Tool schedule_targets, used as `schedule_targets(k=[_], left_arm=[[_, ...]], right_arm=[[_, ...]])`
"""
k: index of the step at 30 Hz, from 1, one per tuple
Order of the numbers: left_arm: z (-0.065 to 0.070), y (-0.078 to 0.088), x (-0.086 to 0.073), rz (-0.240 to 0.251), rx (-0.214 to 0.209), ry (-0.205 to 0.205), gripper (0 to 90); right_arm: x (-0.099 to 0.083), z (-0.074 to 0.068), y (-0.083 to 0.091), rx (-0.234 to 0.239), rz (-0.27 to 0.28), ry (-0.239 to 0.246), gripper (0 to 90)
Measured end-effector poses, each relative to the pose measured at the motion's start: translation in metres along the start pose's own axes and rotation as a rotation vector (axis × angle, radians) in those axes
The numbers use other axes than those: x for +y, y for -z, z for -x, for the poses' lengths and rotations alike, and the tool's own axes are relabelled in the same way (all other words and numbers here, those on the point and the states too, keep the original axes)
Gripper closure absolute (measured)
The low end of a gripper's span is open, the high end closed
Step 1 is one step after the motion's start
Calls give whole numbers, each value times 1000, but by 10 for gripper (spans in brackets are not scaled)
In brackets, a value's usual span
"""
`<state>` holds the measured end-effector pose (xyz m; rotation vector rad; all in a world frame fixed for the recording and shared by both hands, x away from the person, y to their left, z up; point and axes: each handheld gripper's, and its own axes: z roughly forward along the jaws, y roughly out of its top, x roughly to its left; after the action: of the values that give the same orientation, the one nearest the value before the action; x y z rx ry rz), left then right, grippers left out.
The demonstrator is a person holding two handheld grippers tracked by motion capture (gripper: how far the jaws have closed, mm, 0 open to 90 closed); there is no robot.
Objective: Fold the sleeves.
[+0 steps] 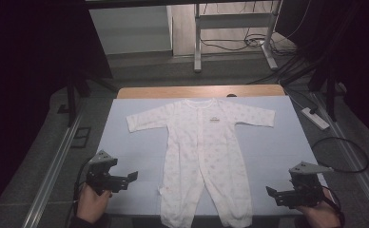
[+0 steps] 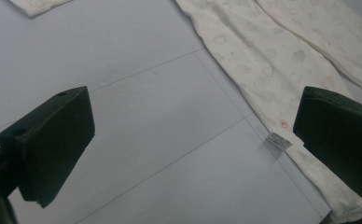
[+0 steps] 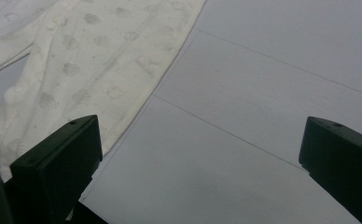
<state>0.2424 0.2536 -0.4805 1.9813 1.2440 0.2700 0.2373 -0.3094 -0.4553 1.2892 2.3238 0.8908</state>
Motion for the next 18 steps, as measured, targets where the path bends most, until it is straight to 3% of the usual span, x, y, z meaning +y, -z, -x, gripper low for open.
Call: schedule_targets(k=[8,18], left_arm=[[-1,-5,9,-1,31,-8,0],[-5,-15,17,-26,29,-9,0]], right_arm=[[0,0,0,0,-3,2,0],[0,0,0,0,-4,4,0]])
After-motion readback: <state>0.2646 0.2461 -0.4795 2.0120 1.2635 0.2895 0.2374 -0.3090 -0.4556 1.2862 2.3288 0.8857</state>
